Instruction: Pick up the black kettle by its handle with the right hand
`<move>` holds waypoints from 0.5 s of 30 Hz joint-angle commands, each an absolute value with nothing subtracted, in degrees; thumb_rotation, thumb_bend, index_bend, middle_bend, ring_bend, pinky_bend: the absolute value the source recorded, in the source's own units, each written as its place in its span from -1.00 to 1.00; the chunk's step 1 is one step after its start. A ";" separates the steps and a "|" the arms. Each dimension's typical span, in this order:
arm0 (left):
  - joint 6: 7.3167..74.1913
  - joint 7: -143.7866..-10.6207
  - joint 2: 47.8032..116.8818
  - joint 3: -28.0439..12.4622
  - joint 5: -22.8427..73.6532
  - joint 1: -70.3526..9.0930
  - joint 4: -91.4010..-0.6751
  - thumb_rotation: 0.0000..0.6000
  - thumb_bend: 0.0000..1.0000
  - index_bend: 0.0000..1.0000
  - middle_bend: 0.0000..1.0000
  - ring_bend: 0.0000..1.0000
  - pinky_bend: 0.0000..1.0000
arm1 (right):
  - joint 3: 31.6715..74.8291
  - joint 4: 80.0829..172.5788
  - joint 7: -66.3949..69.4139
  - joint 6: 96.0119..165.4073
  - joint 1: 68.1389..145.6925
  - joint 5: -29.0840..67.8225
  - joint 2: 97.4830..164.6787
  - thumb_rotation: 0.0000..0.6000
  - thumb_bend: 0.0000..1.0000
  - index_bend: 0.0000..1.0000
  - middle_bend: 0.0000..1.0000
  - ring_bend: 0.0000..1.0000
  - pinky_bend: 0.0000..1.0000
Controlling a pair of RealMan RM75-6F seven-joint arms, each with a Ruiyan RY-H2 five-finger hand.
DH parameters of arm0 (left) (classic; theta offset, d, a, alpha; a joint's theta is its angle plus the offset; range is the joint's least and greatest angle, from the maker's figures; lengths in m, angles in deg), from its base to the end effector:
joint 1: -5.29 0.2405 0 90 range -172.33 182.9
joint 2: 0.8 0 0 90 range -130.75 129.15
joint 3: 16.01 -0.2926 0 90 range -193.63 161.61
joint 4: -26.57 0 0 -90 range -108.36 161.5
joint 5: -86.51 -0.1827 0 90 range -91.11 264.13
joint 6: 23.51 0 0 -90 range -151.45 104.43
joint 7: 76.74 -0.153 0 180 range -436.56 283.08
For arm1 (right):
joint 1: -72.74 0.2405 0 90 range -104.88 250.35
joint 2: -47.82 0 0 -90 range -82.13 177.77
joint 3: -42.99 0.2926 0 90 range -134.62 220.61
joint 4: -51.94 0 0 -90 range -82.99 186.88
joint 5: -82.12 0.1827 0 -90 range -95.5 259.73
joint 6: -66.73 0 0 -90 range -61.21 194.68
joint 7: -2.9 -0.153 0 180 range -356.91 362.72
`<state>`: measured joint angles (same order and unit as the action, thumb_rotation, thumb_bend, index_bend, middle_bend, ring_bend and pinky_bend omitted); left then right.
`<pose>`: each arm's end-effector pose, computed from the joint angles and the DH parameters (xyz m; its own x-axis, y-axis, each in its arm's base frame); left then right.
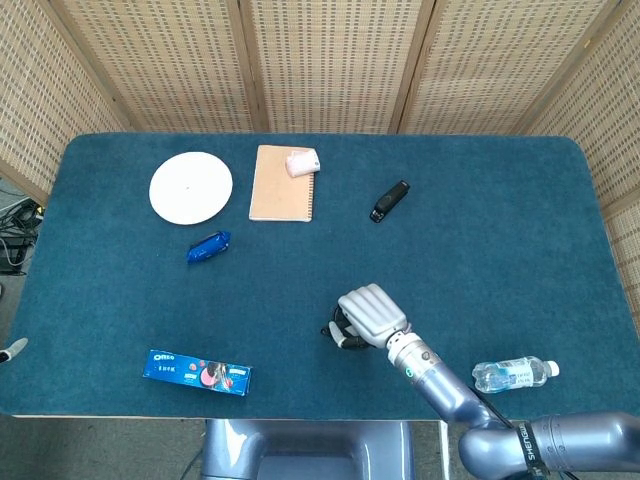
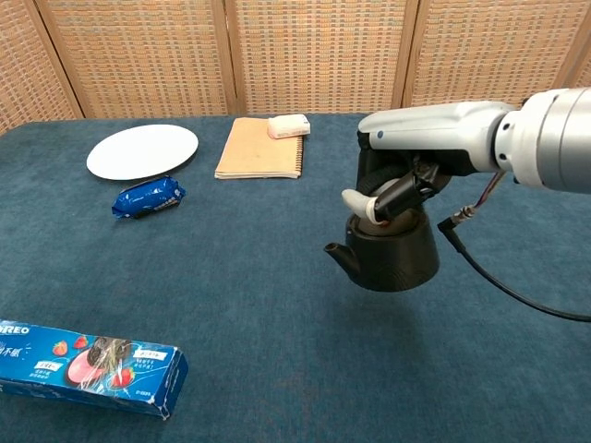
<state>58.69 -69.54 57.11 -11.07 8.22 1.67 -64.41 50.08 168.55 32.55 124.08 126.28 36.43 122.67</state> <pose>-0.3610 0.1886 0.2491 0.3829 -0.0026 0.9238 0.9138 0.1477 -0.3784 -0.0857 -0.3276 0.0522 0.4187 -0.4322 0.7986 -0.8611 -0.4684 0.1980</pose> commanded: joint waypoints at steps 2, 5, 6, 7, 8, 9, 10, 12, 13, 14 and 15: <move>58.67 -69.51 57.10 -11.04 8.27 1.67 -64.39 1.00 -1.00 -1.00 -1.00 -1.00 -1.00 | 50.22 168.29 32.36 124.15 126.46 36.58 122.82 0.72 0.83 1.00 1.00 0.85 0.80; 58.71 -69.44 57.07 -11.00 8.33 1.71 -64.39 1.00 -1.00 -1.00 -1.00 -1.00 -1.00 | 50.53 168.14 32.12 124.24 126.61 36.92 122.97 0.75 0.83 1.00 1.00 0.86 0.84; 58.74 -69.38 57.05 -11.00 8.32 1.74 -64.39 1.00 -1.00 -1.00 -1.00 -1.00 -1.00 | 50.70 168.02 32.05 124.33 126.69 37.06 123.05 0.77 0.83 1.00 1.00 0.86 0.84; 58.74 -69.36 57.05 -11.00 8.31 1.74 -64.40 1.00 -1.00 -1.00 -1.00 -1.00 -1.00 | 50.76 167.96 32.04 124.35 126.74 37.14 123.09 0.77 0.83 1.00 1.00 0.86 0.84; 58.73 -69.32 57.04 -11.00 8.31 1.74 -64.39 1.00 -1.00 -1.00 -1.00 -1.00 -1.00 | 50.89 167.88 32.00 124.37 126.83 37.26 123.13 0.79 0.83 1.00 1.00 0.86 0.84; 58.72 -69.26 57.02 -11.00 8.31 1.75 -64.40 1.00 -1.00 -1.00 -1.00 -1.00 -1.00 | 51.14 167.77 32.00 124.41 127.00 37.52 123.17 0.81 0.84 1.00 1.00 0.86 0.84; 58.74 -69.22 57.01 -11.01 8.27 1.76 -64.39 1.00 -1.00 -1.00 -1.00 -1.00 -1.00 | 51.51 167.63 32.09 124.44 127.28 37.97 123.20 0.83 0.84 1.00 1.00 0.86 0.84; 58.79 -69.12 56.98 -11.02 8.19 1.79 -64.40 1.00 -1.00 -1.00 -1.00 -1.00 -1.00 | 52.05 167.43 32.30 124.48 127.77 38.79 123.29 0.90 0.84 1.00 1.00 0.86 0.84; 58.82 -69.08 56.96 -11.02 8.16 1.80 -64.39 1.00 -1.00 -1.00 -1.00 -1.00 -1.00 | 52.38 167.30 32.43 124.51 128.07 39.32 123.36 0.94 0.84 1.00 1.00 0.86 0.84; 58.83 -69.03 56.95 -11.00 8.19 1.81 -64.37 1.00 -1.00 -1.00 -1.00 -1.00 -1.00 | 52.88 167.03 32.60 124.59 128.49 40.08 123.52 0.96 0.84 1.00 1.00 0.86 0.84; 58.82 -68.91 56.93 -10.97 8.24 1.82 -64.35 1.00 -1.00 -1.00 -1.00 -1.00 -1.00 | 53.51 166.79 32.73 124.65 129.03 41.15 123.78 0.98 0.84 1.00 1.00 0.86 0.84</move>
<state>58.82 -68.92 56.94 -10.98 8.23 1.82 -64.36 52.71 167.17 32.46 124.54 128.34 40.05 123.47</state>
